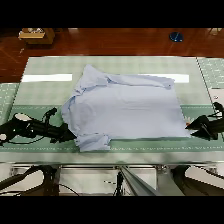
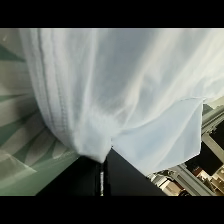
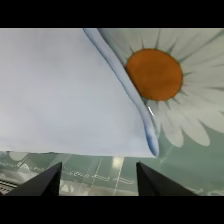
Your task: Fold the shirts.
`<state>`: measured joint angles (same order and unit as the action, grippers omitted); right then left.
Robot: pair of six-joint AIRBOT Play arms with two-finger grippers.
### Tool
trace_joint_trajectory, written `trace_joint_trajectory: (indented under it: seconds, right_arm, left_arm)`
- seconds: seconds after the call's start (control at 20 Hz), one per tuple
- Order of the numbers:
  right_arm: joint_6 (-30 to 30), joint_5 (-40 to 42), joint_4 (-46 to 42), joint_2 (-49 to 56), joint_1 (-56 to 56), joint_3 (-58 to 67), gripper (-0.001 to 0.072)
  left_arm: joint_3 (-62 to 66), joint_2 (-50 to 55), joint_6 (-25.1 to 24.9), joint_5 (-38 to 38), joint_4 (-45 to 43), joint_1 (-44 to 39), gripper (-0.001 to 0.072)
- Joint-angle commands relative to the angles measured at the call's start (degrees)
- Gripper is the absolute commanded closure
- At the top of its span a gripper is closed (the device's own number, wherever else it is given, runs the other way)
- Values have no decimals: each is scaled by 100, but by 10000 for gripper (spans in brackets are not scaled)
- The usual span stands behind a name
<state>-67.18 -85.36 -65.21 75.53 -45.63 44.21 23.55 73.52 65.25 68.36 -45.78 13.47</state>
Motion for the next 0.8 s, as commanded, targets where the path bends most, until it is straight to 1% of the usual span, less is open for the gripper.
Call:
trace_joint_trajectory:
  seconds: [0.0,0.1,0.25,0.5,0.7,0.75]
  right_arm:
    - [127,146,44,-7,-227,-332,170]
    - [138,160,105,-4,-304,-332,170]
    - [79,201,-61,-4,-302,-334,170]
    - [-404,1178,142,-2,-286,-339,176]
    - [-428,1453,177,192,131,-476,176]
    - [-431,1563,221,286,295,-511,190]
  left_arm:
    - [7,-2,-15,-787,-2,-2,688]
    - [7,0,-28,-785,-2,-4,688]
    - [7,0,-79,-778,0,-4,688]
    - [9,0,-179,-774,87,-2,687]
    - [37,0,-181,-778,87,-2,687]
    - [39,0,-179,-776,87,-2,687]
